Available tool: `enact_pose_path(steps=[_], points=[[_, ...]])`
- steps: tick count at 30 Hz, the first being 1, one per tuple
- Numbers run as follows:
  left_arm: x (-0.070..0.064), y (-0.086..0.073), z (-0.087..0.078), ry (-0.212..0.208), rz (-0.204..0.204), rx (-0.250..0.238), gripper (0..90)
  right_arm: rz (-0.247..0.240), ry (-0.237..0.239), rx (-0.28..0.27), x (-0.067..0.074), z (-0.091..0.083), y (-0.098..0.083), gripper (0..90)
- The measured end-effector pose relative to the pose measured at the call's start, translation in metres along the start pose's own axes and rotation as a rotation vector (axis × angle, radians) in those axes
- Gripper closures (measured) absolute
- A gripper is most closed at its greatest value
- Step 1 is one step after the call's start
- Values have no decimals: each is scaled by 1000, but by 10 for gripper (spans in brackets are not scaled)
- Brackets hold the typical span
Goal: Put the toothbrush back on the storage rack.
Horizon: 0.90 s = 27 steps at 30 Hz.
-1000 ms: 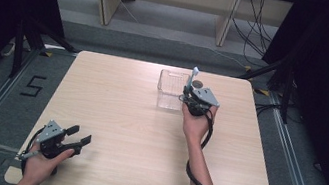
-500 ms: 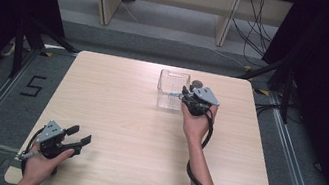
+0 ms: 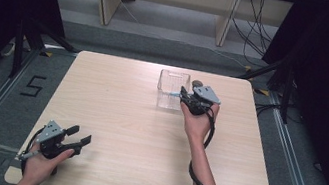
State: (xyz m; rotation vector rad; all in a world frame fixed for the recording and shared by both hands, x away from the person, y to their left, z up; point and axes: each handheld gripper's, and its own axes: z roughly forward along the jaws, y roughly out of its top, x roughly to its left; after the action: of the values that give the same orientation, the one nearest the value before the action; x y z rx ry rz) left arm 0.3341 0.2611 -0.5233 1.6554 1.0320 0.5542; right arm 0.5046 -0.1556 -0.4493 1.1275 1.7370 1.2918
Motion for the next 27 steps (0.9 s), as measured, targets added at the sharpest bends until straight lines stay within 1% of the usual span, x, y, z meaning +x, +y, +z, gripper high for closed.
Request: enact_pose_path(steps=[1,2,4,6,7,9,10,11,13,14,15,16,17,18,19,20,22,24,25,27], points=[[0,0,0,-3,8,-2,328,20,-3,2,1,-1,0,516],[0,0,0,-3,8,-2,328,4,5,1,-1,-1,0,510],[0,0,0,-3,9,-2,328,11,4,11,-1,-4,0,501],[0,0,0,-2,9,-2,328,0,3,18,-4,-6,0,488],[0,0,0,-2,8,-2,328,-10,13,24,-5,-7,0,483],[0,0,0,-1,7,-2,328,19,6,44,-5,-11,0,477],[0,0,0,-1,8,-2,328,16,8,51,-6,-12,0,476],[0,0,0,-1,8,-2,328,3,10,47,-7,-13,0,475],[0,0,1,-1,8,-1,328,21,9,62,-7,-17,0,470],[0,0,1,-1,11,-1,328,9,17,56,-9,-18,0,468],[0,0,1,-1,13,-1,328,17,2,61,-8,-20,0,467],[0,0,0,-1,13,-1,328,5,14,63,-9,-21,0,466],[0,0,0,-1,12,-1,328,1,9,71,-9,-23,1,464],[0,0,0,0,10,-1,328,17,10,73,-8,-24,0,462],[0,0,0,1,10,-1,328,19,19,79,-9,-25,0,461],[0,0,0,1,10,-1,328,9,13,79,-9,-25,0,460],[0,0,0,2,10,-1,329,6,19,88,-10,-27,-2,458],[-1,0,1,2,9,-1,329,7,15,107,-11,-30,-3,458],[-1,0,1,4,8,0,329,13,11,106,-11,-30,-5,458],[-1,0,1,4,11,0,329,15,23,116,-13,-32,-7,457]])
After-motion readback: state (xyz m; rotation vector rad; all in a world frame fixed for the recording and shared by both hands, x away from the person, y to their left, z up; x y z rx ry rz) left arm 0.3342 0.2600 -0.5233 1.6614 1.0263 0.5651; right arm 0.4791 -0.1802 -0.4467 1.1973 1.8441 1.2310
